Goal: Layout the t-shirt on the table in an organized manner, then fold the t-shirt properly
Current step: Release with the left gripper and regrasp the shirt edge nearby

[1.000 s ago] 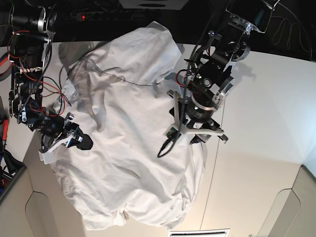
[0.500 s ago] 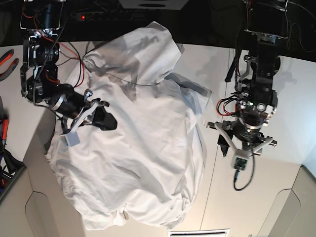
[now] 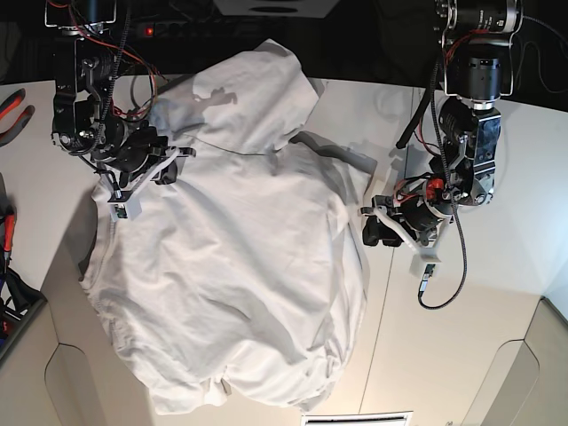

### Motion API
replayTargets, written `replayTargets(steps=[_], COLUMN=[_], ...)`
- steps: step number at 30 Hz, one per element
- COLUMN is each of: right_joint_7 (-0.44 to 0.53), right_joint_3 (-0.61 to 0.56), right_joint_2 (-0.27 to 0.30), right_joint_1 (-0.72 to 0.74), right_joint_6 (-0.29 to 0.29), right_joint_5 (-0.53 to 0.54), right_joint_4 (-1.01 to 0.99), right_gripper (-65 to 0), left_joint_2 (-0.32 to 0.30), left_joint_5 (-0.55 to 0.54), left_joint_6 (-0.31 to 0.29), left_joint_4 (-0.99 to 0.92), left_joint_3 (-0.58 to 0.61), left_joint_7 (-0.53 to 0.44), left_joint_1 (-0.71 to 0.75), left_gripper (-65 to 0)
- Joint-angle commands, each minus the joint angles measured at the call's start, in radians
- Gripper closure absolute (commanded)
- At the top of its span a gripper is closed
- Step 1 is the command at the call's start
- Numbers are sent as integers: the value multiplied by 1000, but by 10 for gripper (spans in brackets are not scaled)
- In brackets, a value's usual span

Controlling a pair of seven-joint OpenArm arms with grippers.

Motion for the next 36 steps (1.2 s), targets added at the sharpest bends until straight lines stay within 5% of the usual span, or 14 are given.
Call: replayTargets(steps=[1,8,29,31,34,36], right_joint_7=[11,23,37,37,37,37], right_joint_3=[4,3,3,3,3,3], right_joint_2=[6,5,5,5,5,5], right_joint_1=[10,10,10,10,10,10], right_joint_6=[-15,-35,-41,-41,-41,-41], right_joint_5=[-28,-132,-131,-132,-132,-132], right_joint_4=[14,14,14,14,14,14], right_gripper=[0,0,0,0,0,0], left_joint_2=[-8,-8,96,98,97,97], left_joint_5=[6,-2,-70,-71,-74,-75], left_joint_6=[7,6,-24,-24,-29,-92], left_joint_4=[-8,-25,-25,-25,-25,-25], left_joint_3=[-2,-2,10,10,10,10], left_joint_7=[8,18,13,12,16,31], left_joint_1=[-24,-78,-79,-79,-79,-79], left_gripper=[-307,-307,-300,-233,-45,0])
